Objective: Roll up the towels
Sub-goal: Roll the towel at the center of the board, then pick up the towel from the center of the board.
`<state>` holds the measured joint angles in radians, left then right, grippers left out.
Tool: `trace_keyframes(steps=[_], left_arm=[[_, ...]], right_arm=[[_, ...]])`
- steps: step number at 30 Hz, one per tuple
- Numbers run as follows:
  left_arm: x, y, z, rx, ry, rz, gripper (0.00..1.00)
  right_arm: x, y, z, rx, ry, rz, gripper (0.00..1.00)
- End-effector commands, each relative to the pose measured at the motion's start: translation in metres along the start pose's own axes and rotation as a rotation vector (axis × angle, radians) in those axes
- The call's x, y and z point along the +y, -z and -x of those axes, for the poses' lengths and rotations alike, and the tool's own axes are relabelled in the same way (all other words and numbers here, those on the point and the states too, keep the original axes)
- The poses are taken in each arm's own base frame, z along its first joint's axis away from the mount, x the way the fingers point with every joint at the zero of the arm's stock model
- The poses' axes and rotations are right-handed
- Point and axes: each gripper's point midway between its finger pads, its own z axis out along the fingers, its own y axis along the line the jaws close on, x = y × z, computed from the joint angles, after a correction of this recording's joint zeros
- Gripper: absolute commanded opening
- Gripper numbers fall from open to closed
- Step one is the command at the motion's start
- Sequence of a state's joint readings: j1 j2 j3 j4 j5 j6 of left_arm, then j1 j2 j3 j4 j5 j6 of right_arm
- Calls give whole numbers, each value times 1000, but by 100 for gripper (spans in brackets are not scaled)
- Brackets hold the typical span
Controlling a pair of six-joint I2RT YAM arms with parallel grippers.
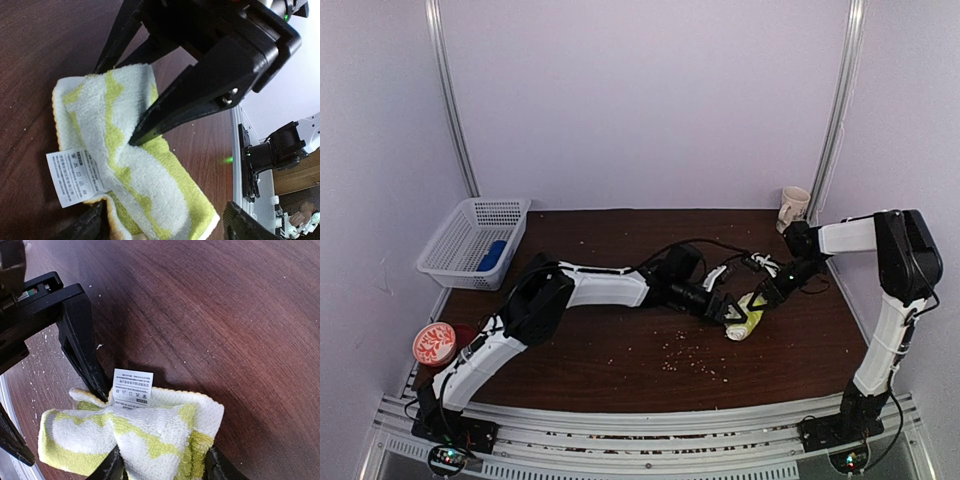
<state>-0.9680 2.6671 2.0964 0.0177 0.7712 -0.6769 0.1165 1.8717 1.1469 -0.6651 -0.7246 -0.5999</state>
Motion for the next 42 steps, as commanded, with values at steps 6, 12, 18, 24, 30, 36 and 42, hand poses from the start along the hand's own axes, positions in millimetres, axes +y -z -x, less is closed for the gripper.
trace_keyframes(steps=[6,12,18,24,30,36,42], left_arm=[[63,-2,-90,200,187,265,81],[64,-15,-105,253,232,220,79],[61,-18,-98,232,252,189,79],[68,-25,-103,224,279,214,75],[72,-33,-106,210,293,261,73],[74,-32,-101,177,298,307,77],[81,-33,-109,196,305,333,73]], right_arm=[[-1,-1,-6,24,45,-43,49],[0,-2,-6,24,51,-42,48],[2,-1,-4,19,61,-48,47],[7,1,-1,4,73,-38,47],[17,1,-3,8,69,15,47],[27,-1,-10,19,41,99,47],[28,2,-10,7,27,128,47]])
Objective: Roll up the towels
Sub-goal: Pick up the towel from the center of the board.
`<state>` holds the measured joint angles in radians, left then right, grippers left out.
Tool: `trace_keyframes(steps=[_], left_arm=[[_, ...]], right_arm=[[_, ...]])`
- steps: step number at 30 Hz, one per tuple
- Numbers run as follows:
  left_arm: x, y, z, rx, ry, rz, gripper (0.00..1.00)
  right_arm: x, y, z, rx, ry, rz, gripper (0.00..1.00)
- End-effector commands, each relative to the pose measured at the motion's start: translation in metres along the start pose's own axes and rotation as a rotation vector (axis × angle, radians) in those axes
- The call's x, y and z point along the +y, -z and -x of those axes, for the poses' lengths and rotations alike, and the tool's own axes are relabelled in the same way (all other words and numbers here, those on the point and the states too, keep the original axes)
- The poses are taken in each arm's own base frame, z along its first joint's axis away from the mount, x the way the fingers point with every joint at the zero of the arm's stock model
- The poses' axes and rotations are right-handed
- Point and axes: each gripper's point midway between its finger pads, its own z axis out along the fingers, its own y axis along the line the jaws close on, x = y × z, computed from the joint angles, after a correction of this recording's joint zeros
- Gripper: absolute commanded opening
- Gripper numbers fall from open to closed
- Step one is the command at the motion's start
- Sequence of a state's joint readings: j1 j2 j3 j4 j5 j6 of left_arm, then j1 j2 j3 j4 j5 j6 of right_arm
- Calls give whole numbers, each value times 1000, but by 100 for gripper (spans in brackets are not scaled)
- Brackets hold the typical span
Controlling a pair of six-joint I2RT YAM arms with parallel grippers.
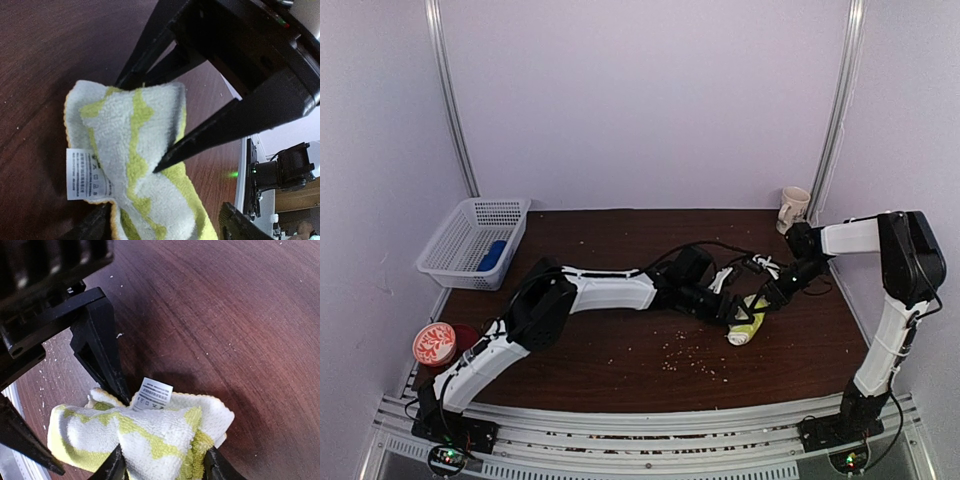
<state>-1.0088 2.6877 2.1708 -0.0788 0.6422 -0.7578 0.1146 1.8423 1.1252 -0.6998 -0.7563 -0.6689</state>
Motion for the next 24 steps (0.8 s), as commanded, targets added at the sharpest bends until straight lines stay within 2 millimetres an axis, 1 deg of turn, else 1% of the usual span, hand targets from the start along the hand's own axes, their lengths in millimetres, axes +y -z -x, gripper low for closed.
trace_keyframes(steps=[1,7,12,15,18,20,21,24], left_arm=[[89,-25,-102,209,198,249,72],[101,-24,-111,222,181,313,66],[100,-29,-118,234,160,325,66],[100,-34,-127,259,138,343,65],[103,-35,-132,272,123,358,59],[106,-34,-134,276,117,369,51],[108,-34,-135,277,117,372,37],[108,-33,-135,275,103,380,7]], right_arm=[[16,-2,-5,4,-26,93,47],[19,-2,-5,2,-33,117,47],[22,-2,-5,1,-33,128,47],[24,-1,-5,3,-30,136,47],[25,-1,-6,5,-28,142,47],[25,-1,-6,6,-28,143,47],[25,-1,-6,7,-27,141,47],[23,0,-7,14,-25,133,47]])
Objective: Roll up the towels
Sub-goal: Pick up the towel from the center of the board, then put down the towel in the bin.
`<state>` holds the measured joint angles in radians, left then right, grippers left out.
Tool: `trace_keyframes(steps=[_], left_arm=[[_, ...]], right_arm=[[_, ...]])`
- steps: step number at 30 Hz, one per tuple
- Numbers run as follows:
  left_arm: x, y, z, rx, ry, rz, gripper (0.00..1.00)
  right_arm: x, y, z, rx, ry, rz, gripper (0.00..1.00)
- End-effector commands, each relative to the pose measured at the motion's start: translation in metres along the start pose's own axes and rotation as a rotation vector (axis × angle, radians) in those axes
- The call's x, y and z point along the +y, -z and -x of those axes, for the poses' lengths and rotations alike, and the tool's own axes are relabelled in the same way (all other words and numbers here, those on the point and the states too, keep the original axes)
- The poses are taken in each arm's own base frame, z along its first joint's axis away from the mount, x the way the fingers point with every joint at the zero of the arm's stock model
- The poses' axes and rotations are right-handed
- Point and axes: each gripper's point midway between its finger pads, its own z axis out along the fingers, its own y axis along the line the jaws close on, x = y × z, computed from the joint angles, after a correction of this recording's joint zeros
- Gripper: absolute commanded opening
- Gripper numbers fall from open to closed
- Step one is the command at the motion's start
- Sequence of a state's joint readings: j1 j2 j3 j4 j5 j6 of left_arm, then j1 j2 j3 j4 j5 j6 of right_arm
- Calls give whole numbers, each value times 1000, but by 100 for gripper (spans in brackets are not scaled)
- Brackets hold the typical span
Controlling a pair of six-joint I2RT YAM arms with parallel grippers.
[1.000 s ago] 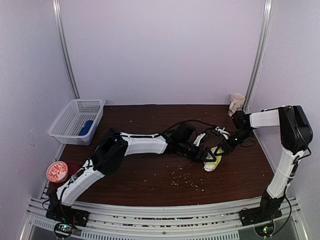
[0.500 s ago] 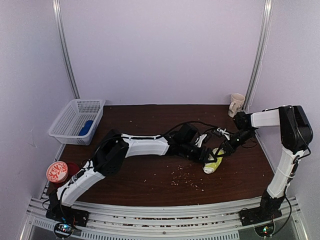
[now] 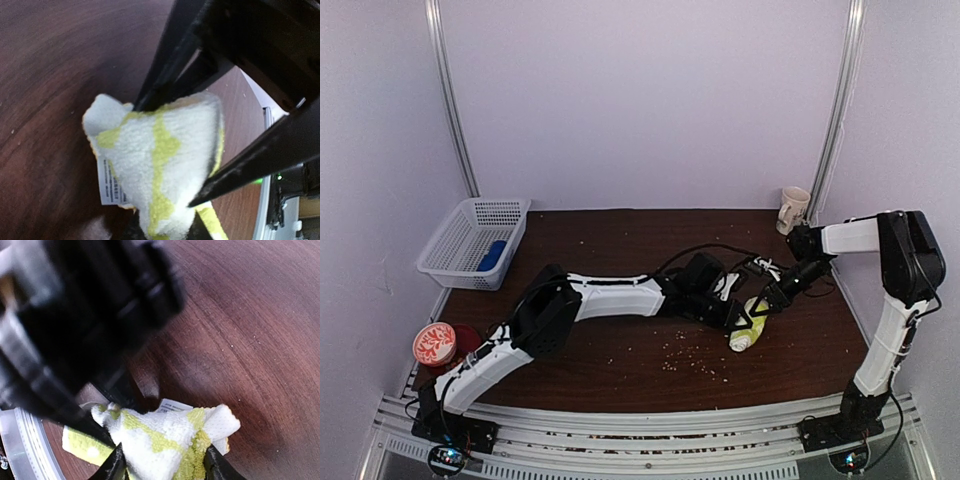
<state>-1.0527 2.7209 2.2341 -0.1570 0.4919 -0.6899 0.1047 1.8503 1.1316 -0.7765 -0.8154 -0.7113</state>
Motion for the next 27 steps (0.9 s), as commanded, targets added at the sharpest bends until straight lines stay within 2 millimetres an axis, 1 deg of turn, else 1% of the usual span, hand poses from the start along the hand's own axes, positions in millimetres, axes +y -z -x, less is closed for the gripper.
trace_keyframes(steps=[1,3,5,7,8,9,10,11,12,15,18,19,20,27], left_arm=[[89,-24,-131,304,130,254,0],[88,-18,-123,282,99,277,0],[85,-9,-109,242,61,307,0],[81,7,-90,189,27,335,0],[80,17,-81,163,16,354,0],[79,28,-70,130,-1,373,0],[79,41,-63,105,-13,396,0],[73,59,-48,65,-31,415,0],[74,74,-41,43,-45,446,0],[88,124,-24,-6,-85,568,0],[106,178,-11,-38,-112,714,0],[110,199,-5,-54,-123,764,0],[116,216,-3,-59,-125,802,0],[127,342,39,-166,-144,1049,0]], right_arm=[[9,0,0,8,-8,46,49],[6,5,1,1,-7,23,56],[2,15,3,-17,-4,-7,64],[-2,27,6,-45,-1,-38,73],[-5,34,8,-62,-5,-57,92],[-8,42,10,-83,-6,-77,99],[-11,49,11,-103,-12,-96,100],[-14,56,12,-123,-17,-116,100],[-19,62,14,-147,-20,-145,100],[-33,78,16,-190,-50,-241,100],[-37,87,18,-210,-45,-306,100],[-36,90,19,-218,-43,-318,100],[-36,91,20,-222,-43,-324,100],[-38,88,17,-210,-48,-327,100]])
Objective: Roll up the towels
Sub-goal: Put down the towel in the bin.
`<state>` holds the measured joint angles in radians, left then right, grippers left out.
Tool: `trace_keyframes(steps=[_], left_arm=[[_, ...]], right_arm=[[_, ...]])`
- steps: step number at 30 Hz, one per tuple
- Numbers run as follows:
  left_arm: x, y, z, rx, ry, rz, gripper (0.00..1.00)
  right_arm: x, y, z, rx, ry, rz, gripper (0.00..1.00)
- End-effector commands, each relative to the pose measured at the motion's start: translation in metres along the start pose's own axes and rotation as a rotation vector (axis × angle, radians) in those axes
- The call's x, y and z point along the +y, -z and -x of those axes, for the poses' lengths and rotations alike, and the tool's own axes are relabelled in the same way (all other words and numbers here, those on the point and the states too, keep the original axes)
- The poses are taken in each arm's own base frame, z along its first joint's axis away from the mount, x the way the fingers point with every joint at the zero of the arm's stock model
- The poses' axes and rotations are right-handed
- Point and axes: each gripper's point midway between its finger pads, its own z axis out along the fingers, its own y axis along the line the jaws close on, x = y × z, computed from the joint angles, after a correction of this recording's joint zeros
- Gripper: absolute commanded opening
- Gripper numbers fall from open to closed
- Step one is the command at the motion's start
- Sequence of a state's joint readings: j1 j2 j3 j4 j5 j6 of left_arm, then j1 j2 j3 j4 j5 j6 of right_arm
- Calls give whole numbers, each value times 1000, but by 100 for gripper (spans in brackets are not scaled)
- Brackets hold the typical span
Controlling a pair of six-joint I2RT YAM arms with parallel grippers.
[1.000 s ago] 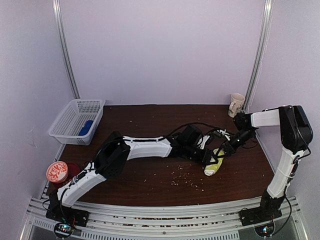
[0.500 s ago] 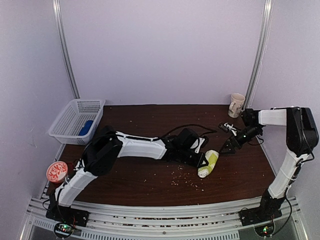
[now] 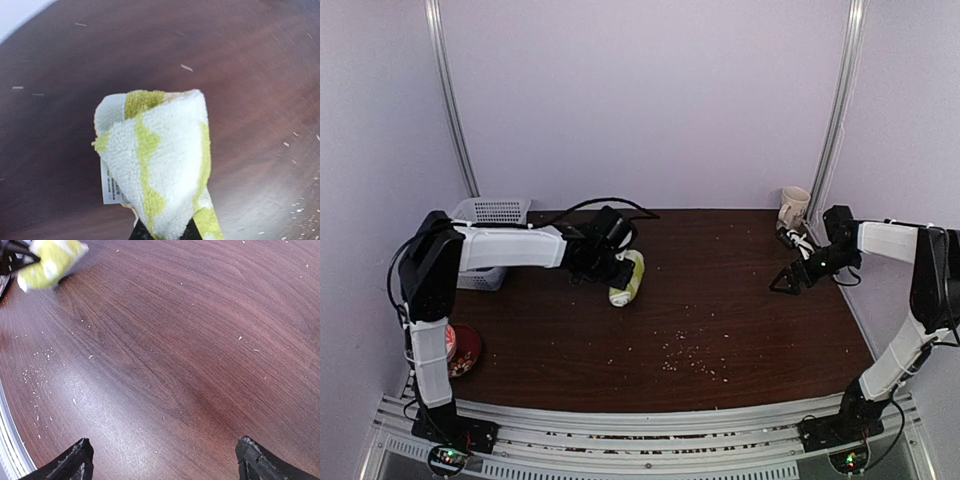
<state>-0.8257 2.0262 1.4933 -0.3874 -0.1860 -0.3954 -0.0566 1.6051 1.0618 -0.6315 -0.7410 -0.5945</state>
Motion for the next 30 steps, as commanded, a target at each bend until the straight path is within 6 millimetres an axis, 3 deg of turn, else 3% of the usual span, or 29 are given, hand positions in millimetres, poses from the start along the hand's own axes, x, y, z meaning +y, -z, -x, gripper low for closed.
trace_keyframes(steps=[1,9,15,21,25,30], left_arm=[[67,57,35,-80,-53,226,0],[177,128,56,-109,-13,481,0],[272,187,46,-62,20,753,0],[331,234,41,-20,31,984,0],[365,236,26,104,-4,1109,0],[412,211,-4,260,2,1132,0]], right_arm=[[-3,0,-1,1,-3,-25,100],[-4,0,-2,7,-2,-29,100],[-5,0,-4,7,-8,-28,100],[-7,-1,-6,11,-19,-28,100],[-9,1,-7,7,-28,-29,100],[-11,2,-9,2,-39,-29,100]])
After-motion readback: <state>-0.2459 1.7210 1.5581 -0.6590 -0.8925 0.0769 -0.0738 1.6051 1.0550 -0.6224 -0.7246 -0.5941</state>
